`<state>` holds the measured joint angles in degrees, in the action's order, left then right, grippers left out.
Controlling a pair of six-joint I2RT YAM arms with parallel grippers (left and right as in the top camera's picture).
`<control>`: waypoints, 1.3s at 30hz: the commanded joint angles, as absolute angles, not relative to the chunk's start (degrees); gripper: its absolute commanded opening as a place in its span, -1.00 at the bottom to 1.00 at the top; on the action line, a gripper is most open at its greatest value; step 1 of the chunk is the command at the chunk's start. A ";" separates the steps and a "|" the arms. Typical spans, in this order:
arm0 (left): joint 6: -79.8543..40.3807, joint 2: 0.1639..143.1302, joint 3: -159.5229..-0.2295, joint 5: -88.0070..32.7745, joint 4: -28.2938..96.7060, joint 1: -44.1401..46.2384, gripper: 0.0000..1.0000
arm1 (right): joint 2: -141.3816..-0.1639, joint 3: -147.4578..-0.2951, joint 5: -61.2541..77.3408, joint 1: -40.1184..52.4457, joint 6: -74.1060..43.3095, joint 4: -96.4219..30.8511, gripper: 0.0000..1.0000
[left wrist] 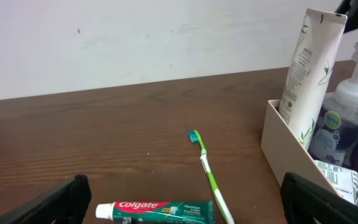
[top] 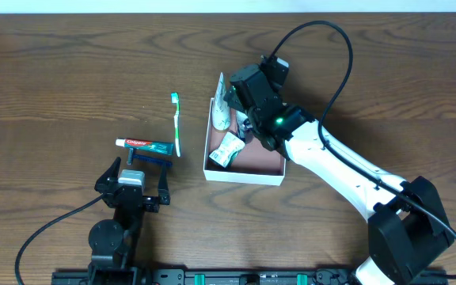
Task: Pack container
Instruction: 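Open the right gripper and retract it away from the box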
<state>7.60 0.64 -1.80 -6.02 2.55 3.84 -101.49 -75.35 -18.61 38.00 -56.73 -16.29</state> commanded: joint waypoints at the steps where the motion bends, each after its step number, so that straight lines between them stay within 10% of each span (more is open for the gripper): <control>1: 8.34 0.60 -0.23 -6.66 3.51 3.55 0.96 | -100.92 -77.52 -19.03 37.91 -54.63 -16.12 0.46; 20: 8.34 0.60 -0.23 -6.66 3.51 3.55 0.96 | -84.44 -92.23 -15.53 13.28 -39.51 -40.03 0.99; 39: 4.60 0.62 -0.23 -5.85 3.31 3.55 0.96 | -83.66 -92.12 -1.45 -19.18 -32.93 -60.66 0.98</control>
<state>7.20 0.64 -1.78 -5.45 2.52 3.84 -83.74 -91.88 -2.94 -18.70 -34.02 -59.40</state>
